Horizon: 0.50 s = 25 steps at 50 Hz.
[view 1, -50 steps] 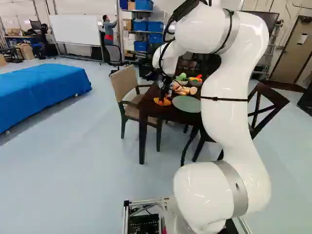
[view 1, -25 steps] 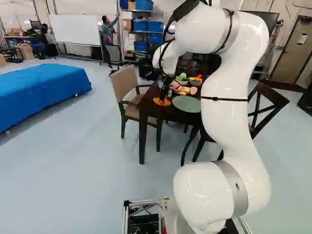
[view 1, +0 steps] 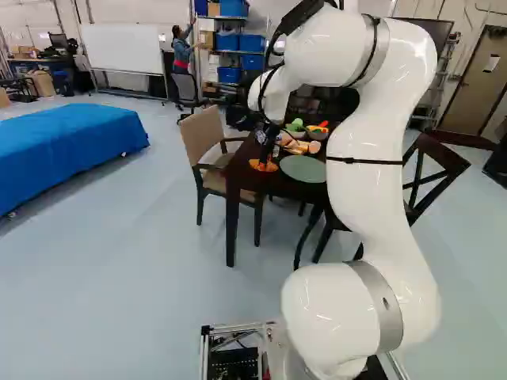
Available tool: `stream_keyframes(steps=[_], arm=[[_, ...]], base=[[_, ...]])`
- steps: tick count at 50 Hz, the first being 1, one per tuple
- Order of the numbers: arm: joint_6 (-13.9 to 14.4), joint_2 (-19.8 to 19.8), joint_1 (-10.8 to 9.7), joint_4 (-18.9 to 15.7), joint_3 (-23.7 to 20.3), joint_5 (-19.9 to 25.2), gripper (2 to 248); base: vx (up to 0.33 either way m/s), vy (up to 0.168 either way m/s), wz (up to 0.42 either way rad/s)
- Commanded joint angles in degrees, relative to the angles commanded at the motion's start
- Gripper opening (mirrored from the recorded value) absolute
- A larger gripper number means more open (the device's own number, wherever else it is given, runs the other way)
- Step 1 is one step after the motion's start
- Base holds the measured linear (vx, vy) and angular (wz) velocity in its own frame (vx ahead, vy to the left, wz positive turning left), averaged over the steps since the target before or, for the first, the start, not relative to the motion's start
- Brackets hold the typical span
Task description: Move the croissant to the empty plate
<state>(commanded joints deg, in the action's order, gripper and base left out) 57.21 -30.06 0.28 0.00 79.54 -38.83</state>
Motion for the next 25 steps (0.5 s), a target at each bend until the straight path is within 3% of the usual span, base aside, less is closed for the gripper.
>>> stream_keyframes(steps=[25], arm=[[0.0, 2.8, 0.0, 0.0, -0.7, 0.0, 119]], base=[[0.0, 0.0, 0.0]])
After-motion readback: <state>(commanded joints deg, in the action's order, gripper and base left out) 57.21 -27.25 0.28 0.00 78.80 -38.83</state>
